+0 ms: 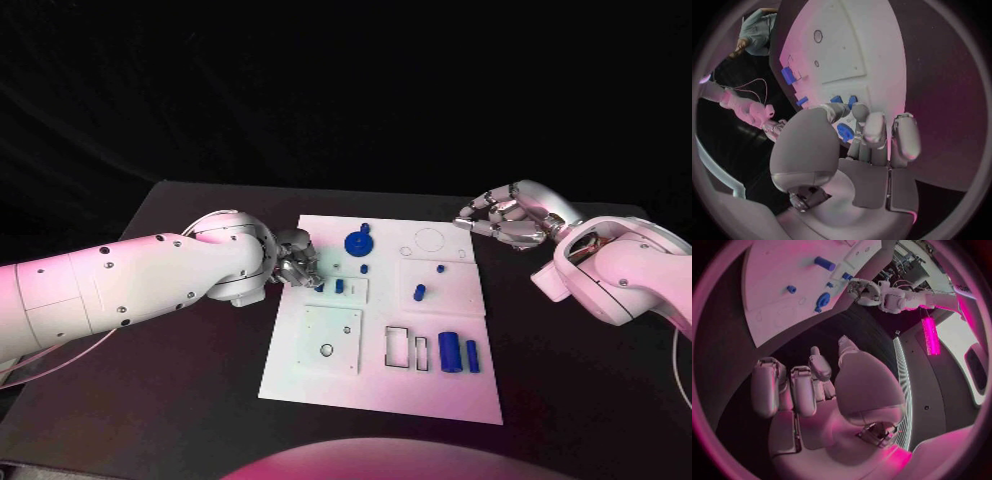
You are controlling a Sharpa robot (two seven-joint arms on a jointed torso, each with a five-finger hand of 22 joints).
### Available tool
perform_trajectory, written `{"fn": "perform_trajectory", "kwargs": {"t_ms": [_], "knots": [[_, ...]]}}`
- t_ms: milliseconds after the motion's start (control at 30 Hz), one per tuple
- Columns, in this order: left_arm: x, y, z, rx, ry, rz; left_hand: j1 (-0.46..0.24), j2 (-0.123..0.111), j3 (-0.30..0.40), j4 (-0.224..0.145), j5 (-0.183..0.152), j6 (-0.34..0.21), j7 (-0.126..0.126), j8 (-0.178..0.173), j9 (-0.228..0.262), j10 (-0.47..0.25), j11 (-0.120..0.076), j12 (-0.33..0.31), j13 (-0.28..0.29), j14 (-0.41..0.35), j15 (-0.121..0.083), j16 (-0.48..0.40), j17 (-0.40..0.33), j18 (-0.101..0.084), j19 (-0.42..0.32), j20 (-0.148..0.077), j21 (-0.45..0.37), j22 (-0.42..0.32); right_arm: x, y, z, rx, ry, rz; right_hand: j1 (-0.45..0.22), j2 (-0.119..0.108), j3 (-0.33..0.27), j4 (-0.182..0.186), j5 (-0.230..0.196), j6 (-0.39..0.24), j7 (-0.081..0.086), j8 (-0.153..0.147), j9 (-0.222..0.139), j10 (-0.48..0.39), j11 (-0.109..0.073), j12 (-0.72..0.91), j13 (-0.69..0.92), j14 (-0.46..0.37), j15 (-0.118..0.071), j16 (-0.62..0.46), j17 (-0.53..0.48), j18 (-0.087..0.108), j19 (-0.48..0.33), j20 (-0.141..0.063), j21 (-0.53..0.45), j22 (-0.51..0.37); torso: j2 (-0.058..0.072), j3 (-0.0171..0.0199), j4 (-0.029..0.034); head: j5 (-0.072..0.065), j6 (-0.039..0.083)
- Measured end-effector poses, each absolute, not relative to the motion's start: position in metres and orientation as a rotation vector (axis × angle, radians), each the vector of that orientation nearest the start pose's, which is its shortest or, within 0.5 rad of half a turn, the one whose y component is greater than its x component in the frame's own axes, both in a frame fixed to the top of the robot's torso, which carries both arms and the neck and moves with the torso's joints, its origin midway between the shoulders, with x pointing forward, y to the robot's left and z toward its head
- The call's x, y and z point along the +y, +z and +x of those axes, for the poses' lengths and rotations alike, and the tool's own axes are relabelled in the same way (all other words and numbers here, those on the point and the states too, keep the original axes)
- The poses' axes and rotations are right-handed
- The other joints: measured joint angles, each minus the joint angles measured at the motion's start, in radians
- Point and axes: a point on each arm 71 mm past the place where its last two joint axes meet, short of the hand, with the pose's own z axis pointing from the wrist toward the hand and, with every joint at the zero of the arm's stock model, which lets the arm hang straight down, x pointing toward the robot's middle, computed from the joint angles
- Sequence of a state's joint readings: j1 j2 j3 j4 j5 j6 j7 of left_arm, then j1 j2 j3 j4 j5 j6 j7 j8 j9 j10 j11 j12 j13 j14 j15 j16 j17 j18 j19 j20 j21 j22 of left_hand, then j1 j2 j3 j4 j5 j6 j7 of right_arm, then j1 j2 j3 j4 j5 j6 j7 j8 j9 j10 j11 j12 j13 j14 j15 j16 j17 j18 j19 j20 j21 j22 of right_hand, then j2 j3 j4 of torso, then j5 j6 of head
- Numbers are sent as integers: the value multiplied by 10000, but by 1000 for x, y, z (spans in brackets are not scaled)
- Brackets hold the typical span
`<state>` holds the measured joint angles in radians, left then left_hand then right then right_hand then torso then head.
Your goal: Assemble the parts on the task board
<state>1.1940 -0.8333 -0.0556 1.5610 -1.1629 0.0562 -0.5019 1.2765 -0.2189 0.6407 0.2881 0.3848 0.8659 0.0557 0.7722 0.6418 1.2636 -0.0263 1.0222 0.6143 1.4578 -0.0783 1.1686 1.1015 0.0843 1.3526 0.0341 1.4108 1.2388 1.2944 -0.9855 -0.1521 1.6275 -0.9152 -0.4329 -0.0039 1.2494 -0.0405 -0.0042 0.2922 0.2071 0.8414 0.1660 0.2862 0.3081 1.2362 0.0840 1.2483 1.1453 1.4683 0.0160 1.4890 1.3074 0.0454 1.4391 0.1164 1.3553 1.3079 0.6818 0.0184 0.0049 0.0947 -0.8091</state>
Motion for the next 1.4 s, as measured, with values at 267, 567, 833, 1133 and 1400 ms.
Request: {"fn": "perform_trajectory", "kwargs": {"t_ms": [267,567,833,1133,1400], "knots": [[202,-227,468,22496,-4172,-1218,0,0,0,0,-2,0,0,0,-1,0,1,0,0,0,0,0,0,0,0,0,0,12,-248,-172,469,16790,8598,3431,-45,39,0,0,0,0,0,-1,0,0,0,0,-13,0,0,0,0,1,0,0,0,-1,0,1,0,1,1],[200,-227,469,22515,-4161,-1221,-145,-40,138,138,-16,-9,-12,85,44,11,-4,0,-5,0,1,0,-1,0,0,0,0,11,-248,-172,468,16789,8598,3432,-45,39,0,0,0,0,0,-2,0,0,0,0,-12,0,0,0,0,0,0,0,0,-2,1,6,-2,-6,0],[200,-229,471,22581,-4099,-1243,-692,-242,611,-196,-18,100,-121,214,72,130,-95,27,27,-14,-35,0,-1,0,36,-36,0,12,-248,-172,468,16789,8593,3436,-45,38,1,0,41,0,0,-2,1,0,0,0,-22,0,0,0,0,0,-37,-37,0,-3,1,6,-8,-30,-16],[199,-230,474,22650,-4062,-1279,-911,-253,662,-248,-19,157,-166,215,66,147,-109,58,99,2,-74,0,-1,0,35,-36,0,13,-248,-172,469,16787,8588,3439,-44,37,-26,27,41,0,0,-3,1,0,0,0,-22,0,0,0,0,1,-37,-37,0,-4,-1,6,-5,-50,-13],[199,-231,474,22696,-4052,-1292,-1098,-309,403,-30,-19,284,-291,217,37,184,-147,114,134,2,-74,0,5,1,71,-72,0,30,-248,-172,469,16784,8586,3441,-44,37,-54,1,41,0,0,-3,-8,0,0,0,-21,0,0,0,0,1,-37,-37,0,-5,-2,12,-5,-65,-12]]}}
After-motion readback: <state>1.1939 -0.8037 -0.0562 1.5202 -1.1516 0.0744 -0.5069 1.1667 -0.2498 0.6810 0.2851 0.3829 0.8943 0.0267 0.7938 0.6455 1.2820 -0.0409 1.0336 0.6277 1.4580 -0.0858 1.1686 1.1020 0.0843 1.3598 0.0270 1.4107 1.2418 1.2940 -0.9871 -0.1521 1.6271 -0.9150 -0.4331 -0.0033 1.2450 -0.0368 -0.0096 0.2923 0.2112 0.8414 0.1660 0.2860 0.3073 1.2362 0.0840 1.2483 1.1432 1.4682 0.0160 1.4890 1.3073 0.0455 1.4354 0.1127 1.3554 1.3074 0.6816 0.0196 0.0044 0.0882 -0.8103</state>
